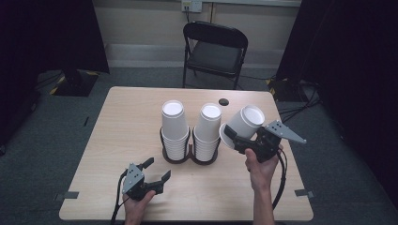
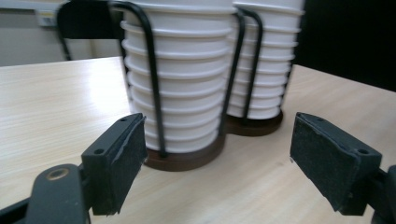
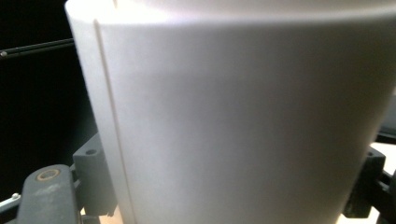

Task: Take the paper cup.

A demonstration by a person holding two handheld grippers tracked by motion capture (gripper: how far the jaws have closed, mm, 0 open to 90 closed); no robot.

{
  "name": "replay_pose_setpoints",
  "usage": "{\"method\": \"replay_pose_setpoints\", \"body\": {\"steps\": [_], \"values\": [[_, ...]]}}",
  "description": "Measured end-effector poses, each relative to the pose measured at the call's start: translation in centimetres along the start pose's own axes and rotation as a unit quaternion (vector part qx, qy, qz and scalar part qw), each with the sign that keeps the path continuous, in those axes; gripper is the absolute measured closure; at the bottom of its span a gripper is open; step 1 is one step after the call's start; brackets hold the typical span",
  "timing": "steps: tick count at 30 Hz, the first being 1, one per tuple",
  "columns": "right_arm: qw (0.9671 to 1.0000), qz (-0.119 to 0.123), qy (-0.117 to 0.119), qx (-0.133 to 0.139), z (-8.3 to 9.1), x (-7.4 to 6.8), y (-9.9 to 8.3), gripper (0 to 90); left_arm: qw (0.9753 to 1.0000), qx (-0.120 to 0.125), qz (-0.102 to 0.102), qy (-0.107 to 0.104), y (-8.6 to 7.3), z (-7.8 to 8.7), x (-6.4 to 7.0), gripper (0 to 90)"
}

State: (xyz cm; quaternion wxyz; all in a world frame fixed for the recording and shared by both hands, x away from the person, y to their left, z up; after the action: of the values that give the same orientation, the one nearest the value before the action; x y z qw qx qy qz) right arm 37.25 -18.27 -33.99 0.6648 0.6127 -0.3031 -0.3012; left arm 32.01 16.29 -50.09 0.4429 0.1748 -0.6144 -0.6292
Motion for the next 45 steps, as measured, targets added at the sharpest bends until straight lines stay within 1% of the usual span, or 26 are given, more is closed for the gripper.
{"method": "replay_pose_setpoints", "body": {"steps": [3, 4, 6, 8, 10, 15, 18, 19, 20, 22, 24, 25, 26, 29, 30, 32, 33, 34, 36, 37, 38, 40, 41, 43, 44, 45], "values": [[0.9999, -0.013, 0.003, 0.000, 0.2, -0.2, -0.7, 15.4, 1.0000, -0.006, -0.003, -0.003, 0.1, 0.0, 0.1, 19.6], [0.9995, -0.031, 0.009, 0.002, 0.4, -0.4, -1.5, 15.4, 1.0000, -0.005, -0.002, -0.005, 0.1, -0.1, 0.1, 21.1], [0.9992, -0.038, 0.013, 0.004, 0.4, -0.4, -1.9, 15.4, 0.9999, -0.002, 0.007, -0.011, 0.2, 0.0, 0.2, 22.1], [0.9978, -0.060, 0.027, -0.003, 0.4, -0.7, -3.2, 15.4, 0.9997, 0.002, 0.015, -0.020, 0.3, 0.0, 0.4, 24.2], [0.9970, -0.070, 0.032, -0.005, 0.3, -1.0, -4.0, 15.4, 0.9995, 0.002, 0.016, -0.027, 0.2, -0.1, 0.8, 26.1], [0.9955, -0.085, 0.040, -0.010, 0.3, -1.7, -5.0, 15.4, 0.9987, 0.001, 0.018, -0.047, 0.2, -0.5, 1.6, 29.4], [0.9942, -0.096, 0.048, -0.010, 0.5, -2.4, -6.0, 15.4, 0.9977, 0.002, 0.016, -0.065, 0.3, -1.0, 2.4, 32.9], [0.9942, -0.096, 0.048, -0.010, 0.5, -2.4, -6.0, 15.4, 0.9977, 0.002, 0.016, -0.065, 0.3, -1.0, 2.4, 33.8], [0.9932, -0.104, 0.050, -0.010, 0.6, -2.6, -6.5, 15.4, 0.9971, 0.002, 0.009, -0.075, 0.3, -1.2, 2.7, 34.4], [0.9929, -0.107, 0.052, -0.010, 0.6, -2.8, -6.8, 15.4, 0.9968, 0.003, 0.003, -0.080, 0.3, -1.2, 2.8, 37.3], [0.9910, -0.119, 0.059, -0.016, 0.6, -3.4, -7.8, 15.4, 0.9959, 0.005, -0.004, -0.090, 0.3, -1.5, 3.2, 38.9], [0.9910, -0.119, 0.059, -0.016, 0.6, -3.4, -7.8, 15.4, 0.9959, 0.005, -0.004, -0.090, 0.3, -1.5, 3.2, 39.4], [0.9895, -0.129, 0.063, -0.017, 0.6, -3.8, -8.5, 15.4, 0.9948, 0.009, 0.000, -0.101, 0.2, -1.7, 3.4, 40.2], [0.9885, -0.135, 0.066, -0.017, 0.5, -4.2, -9.1, 15.4, 0.9939, 0.009, 0.002, -0.110, 0.1, -2.0, 3.5, 41.1], [0.9875, -0.140, 0.070, -0.019, 0.3, -4.5, -9.5, 15.4, 0.9930, 0.006, -0.004, -0.118, 0.1, -2.3, 3.7, 41.1], [0.9853, -0.149, 0.080, -0.020, 0.2, -4.9, -9.9, 15.4, 0.9927, 0.007, -0.007, -0.120, 0.0, -2.4, 3.8, 41.4], [0.9853, -0.149, 0.080, -0.020, 0.2, -4.9, -9.9, 15.4, 0.9921, 0.012, -0.005, -0.125, 0.0, -2.5, 4.0, 41.4], [0.9819, -0.165, 0.091, -0.016, 0.1, -5.2, -10.1, 15.4, 0.9905, 0.017, -0.003, -0.137, -0.1, -2.7, 4.2, 43.5], [0.9808, -0.170, 0.094, -0.014, 0.1, -5.3, -10.3, 15.4, 0.9899, 0.018, -0.001, -0.140, -0.1, -2.8, 4.3, 44.4], [0.9774, -0.183, 0.105, -0.012, 0.0, -5.5, -10.5, 15.4, 0.9890, 0.021, 0.003, -0.147, -0.1, -3.0, 4.5, 46.3], [0.9774, -0.183, 0.105, -0.012, 0.0, -5.5, -10.5, 15.4, 0.9890, 0.021, 0.003, -0.147, -0.1, -3.0, 4.5, 47.4], [0.9754, -0.190, 0.111, -0.010, 0.0, -5.8, -10.6, 15.4, 0.9883, 0.028, 0.004, -0.150, -0.2, -3.2, 4.7, 48.1], [0.9726, -0.199, 0.120, -0.008, -0.1, -6.0, -10.8, 15.4, 0.9877, 0.033, 0.004, -0.153, -0.2, -3.4, 4.8, 50.6], [0.9714, -0.203, 0.123, -0.009, -0.1, -6.2, -10.9, 15.4, 0.9876, 0.038, 0.006, -0.152, -0.2, -3.5, 4.9, 51.4], [0.9674, -0.217, 0.130, -0.008, -0.2, -6.3, -11.1, 15.4, 0.9872, 0.042, 0.003, -0.154, -0.2, -3.5, 5.0, 53.3], [0.9674, -0.220, 0.126, -0.007, -0.2, -6.4, -11.2, 15.4, 0.9866, 0.051, 0.002, -0.155, -0.2, -3.7, 5.2, 54.2]]}}
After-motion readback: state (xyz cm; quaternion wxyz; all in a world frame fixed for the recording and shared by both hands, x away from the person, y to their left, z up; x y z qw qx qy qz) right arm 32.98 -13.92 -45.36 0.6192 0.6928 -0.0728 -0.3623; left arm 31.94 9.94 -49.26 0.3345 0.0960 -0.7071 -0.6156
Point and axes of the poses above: each handheld gripper's, and its own axes: z roughly backward along the jaws, y roughly out of its top, x roughly to its right, the point moved 2 cm from there along -z, roughly forward along the jaws, and after that the axes turned 15 degrees about z, right-handed, at the moved point
